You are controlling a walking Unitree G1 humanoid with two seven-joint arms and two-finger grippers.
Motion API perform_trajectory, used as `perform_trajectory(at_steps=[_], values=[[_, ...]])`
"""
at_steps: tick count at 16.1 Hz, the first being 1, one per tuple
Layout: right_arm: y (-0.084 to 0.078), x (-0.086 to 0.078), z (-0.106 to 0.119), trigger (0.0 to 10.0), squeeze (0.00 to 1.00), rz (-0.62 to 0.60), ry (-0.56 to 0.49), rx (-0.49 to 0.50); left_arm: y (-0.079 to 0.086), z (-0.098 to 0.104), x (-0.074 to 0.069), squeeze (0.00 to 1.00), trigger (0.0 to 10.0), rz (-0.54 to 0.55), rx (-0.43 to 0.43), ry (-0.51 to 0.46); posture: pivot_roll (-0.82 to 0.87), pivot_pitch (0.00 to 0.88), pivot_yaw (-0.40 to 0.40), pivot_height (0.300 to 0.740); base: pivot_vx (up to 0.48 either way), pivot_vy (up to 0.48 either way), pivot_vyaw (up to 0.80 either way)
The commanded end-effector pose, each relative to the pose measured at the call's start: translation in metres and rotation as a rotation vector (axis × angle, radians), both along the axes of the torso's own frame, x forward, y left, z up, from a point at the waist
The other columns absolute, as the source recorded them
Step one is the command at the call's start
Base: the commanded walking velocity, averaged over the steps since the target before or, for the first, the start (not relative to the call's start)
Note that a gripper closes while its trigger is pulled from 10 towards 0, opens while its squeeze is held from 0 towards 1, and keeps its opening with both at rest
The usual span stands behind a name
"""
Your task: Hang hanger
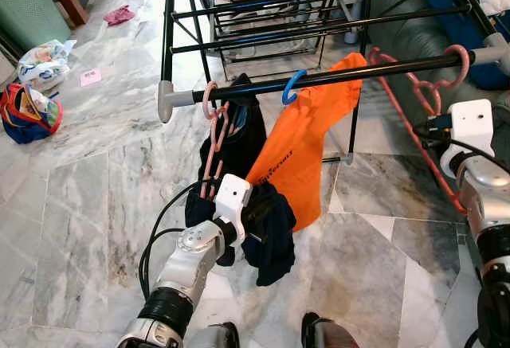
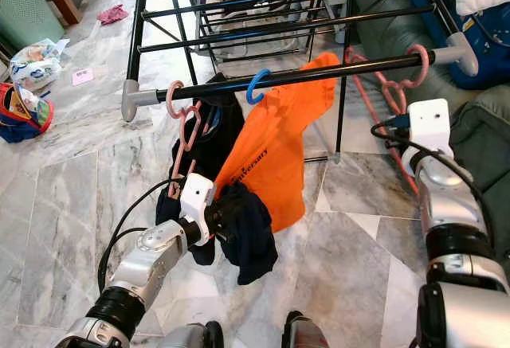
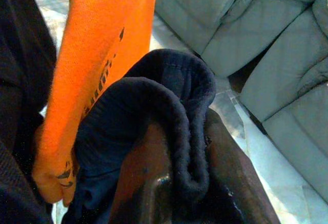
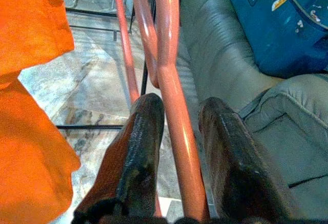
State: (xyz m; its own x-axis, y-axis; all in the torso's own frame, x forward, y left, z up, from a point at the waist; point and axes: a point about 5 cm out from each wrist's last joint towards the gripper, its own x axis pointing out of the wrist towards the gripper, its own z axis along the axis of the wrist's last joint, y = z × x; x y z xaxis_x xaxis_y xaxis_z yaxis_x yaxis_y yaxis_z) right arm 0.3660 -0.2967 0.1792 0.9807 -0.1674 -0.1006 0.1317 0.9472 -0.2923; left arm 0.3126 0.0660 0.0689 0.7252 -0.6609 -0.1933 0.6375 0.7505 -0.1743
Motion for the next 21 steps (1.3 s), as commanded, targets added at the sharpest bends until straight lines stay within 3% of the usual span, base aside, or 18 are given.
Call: perform_trajectory(at_steps=[1,11,14,16,21], values=[[-0.001,0.0,-0.001,0.0,0.0,0.006,0.008,0.002,0.003,-0.002,0.0,0.0,10.0,0.01,0.019,0.003,-0.03,0.186,0.108,0.74,0.0,0.0,0.0],[0.0,0.001,-0.008,0.0,0.0,0.002,0.016,0.016,0.003,-0.004,-0.001,0.0,10.0,0.004,0.035,0.002,-0.04,0.187,0.109,0.74,0.0,0.0,0.0],[0.012,0.001,0.007,0.0,0.0,0.042,-0.074,-0.043,0.003,-0.003,-0.001,0.0,10.0,0.021,0.034,-0.006,-0.04,0.187,0.102,0.74,0.0,0.0,0.0],[0.019,-0.004,0.011,0.0,0.0,0.043,-0.136,-0.057,0.003,-0.003,0.0,0.0,10.0,0.032,0.028,-0.009,-0.04,0.185,0.1,0.74,0.0,0.0,0.0],[0.045,-0.036,-0.016,0.0,0.0,0.057,-0.173,-0.057,-0.002,-0.001,0.003,0.0,10.0,0.023,0.027,-0.016,-0.08,0.181,0.112,0.74,0.0,0.0,0.0]])
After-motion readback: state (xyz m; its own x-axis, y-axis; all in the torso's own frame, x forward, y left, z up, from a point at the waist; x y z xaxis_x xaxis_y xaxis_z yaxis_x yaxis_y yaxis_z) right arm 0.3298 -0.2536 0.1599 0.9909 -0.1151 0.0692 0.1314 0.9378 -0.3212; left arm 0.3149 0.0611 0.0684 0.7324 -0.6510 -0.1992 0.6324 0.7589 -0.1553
